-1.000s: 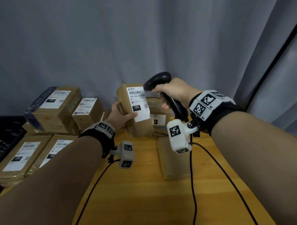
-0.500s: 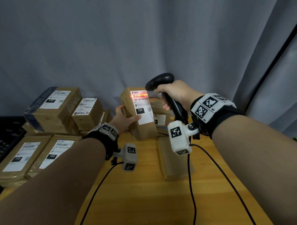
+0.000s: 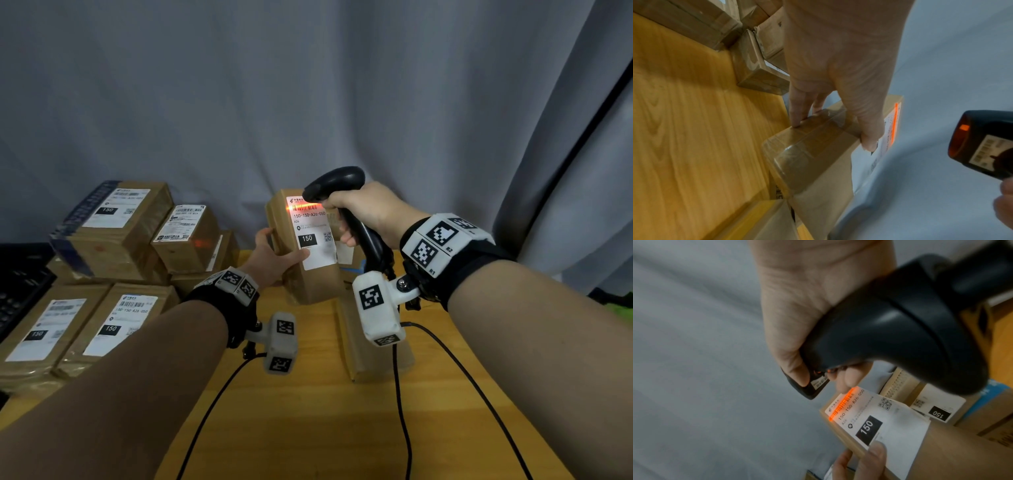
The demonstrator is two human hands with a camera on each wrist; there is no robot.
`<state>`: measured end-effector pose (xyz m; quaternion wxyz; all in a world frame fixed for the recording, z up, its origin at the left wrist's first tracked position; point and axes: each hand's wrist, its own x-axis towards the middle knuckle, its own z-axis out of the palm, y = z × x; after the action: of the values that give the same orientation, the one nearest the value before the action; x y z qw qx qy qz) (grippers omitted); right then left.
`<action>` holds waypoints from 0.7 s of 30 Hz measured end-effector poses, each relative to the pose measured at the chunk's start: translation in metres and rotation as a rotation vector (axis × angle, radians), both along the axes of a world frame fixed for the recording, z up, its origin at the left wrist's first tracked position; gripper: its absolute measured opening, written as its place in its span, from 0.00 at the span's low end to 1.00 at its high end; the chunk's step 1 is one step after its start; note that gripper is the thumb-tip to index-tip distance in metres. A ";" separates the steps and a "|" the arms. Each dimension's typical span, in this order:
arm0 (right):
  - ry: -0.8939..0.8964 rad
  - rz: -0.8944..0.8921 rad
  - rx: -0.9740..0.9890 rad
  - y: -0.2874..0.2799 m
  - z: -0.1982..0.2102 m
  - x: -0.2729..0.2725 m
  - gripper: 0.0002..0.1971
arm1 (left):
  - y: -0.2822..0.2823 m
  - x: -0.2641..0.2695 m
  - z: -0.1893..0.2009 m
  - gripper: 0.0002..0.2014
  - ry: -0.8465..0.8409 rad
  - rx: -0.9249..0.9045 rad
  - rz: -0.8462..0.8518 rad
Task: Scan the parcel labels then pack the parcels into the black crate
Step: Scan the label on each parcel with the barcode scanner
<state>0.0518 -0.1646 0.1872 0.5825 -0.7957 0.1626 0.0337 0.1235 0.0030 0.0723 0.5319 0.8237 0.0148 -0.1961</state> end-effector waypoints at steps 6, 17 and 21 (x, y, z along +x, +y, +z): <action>0.045 -0.036 0.002 -0.005 -0.020 -0.005 0.12 | 0.001 -0.009 -0.006 0.47 0.005 -0.036 0.011; -0.091 -0.120 0.235 -0.008 -0.041 -0.006 0.07 | 0.029 -0.024 -0.015 0.47 0.099 0.036 0.066; 0.036 -0.114 0.256 0.011 -0.085 -0.013 0.05 | 0.065 -0.039 -0.030 0.44 0.187 0.047 0.115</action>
<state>0.0386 -0.1540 0.1018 0.6772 -0.7036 0.2122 0.0355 0.0842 0.0684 0.0426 0.5190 0.8119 0.1161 -0.2409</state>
